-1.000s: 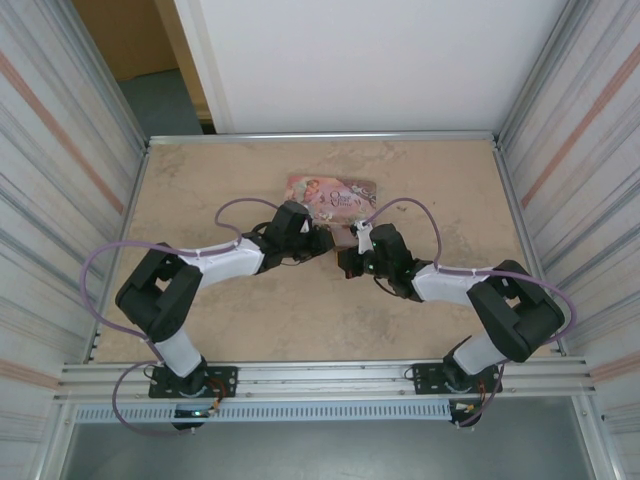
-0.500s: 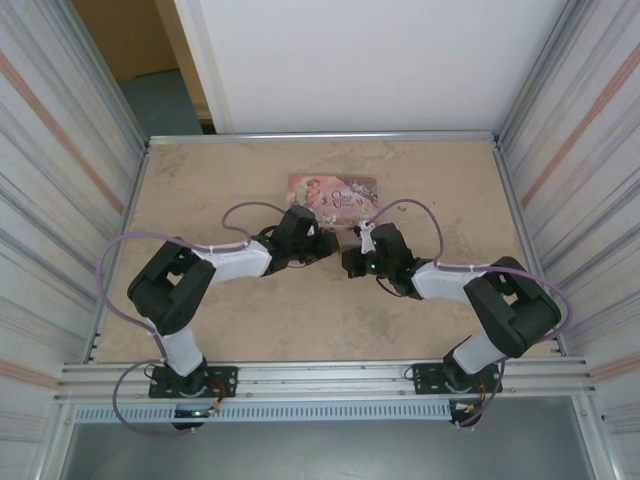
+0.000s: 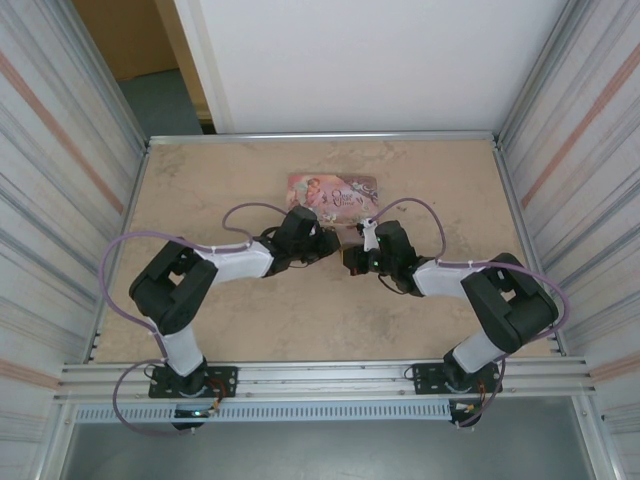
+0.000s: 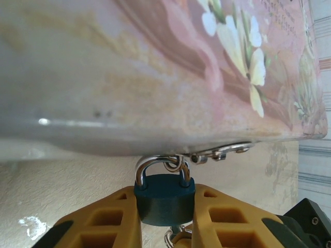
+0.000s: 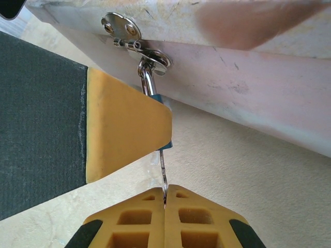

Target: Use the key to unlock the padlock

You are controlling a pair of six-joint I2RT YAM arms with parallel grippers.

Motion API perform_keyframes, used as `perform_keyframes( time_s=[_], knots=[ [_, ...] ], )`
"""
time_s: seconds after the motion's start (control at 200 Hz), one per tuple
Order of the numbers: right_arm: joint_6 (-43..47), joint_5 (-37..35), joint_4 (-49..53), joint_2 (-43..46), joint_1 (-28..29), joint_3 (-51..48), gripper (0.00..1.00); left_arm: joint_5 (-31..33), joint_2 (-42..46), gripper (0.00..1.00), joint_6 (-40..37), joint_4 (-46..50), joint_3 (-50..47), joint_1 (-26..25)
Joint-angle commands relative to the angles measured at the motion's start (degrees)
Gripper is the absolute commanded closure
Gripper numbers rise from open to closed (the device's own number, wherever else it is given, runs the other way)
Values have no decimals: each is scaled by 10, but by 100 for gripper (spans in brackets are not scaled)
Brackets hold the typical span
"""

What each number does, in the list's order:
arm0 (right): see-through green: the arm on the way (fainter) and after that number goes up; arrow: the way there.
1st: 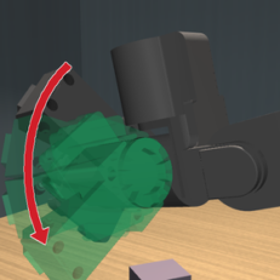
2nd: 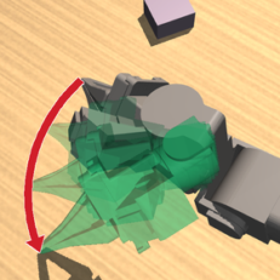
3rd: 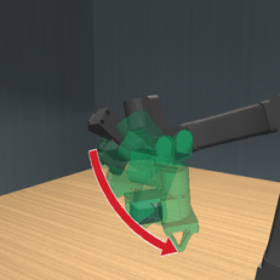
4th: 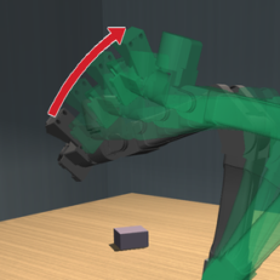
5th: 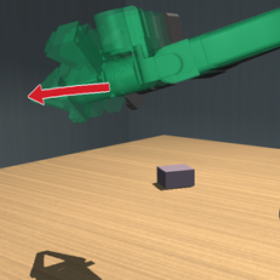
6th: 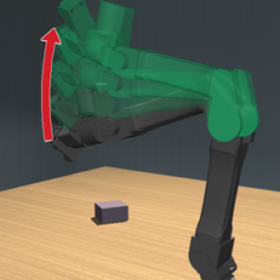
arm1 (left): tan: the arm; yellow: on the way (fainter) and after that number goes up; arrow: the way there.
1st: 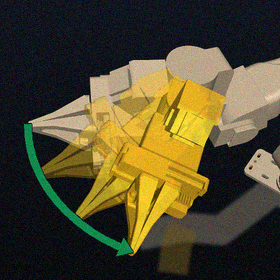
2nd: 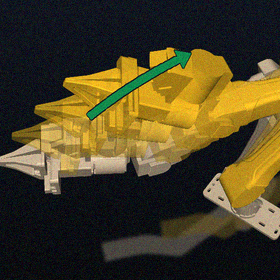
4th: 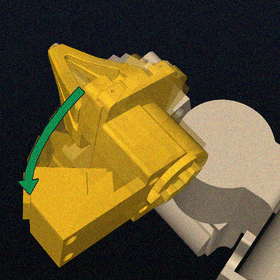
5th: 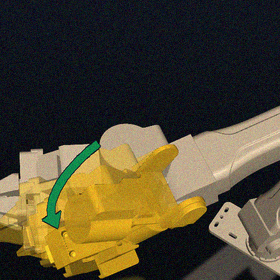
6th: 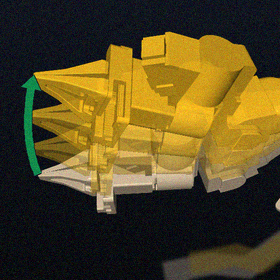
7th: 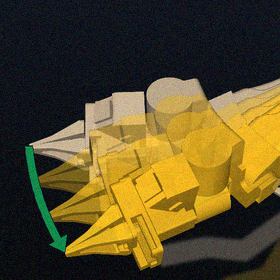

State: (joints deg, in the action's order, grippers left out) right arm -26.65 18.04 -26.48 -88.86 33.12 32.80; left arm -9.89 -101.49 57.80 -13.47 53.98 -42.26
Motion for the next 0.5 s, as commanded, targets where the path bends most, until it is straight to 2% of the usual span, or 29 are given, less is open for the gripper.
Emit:
perform_keyframes(
  time_s=[0.0,0.276,0.371,0.496],
  knots=[
    [-4,43,-127,21,1,42,100,-55,-6,100,19,-16,-13,-39],
    [25,73,-69,32,-17,69,100,-49,2,100,17,-12,-14,-44],
    [7,73,-81,17,-5,76,100,-48,-2,100,23,-19,-11,-48],
    [26,38,-65,-4,24,86,100,-58,-8,100,27,-24,-1,-51]
  ],
)
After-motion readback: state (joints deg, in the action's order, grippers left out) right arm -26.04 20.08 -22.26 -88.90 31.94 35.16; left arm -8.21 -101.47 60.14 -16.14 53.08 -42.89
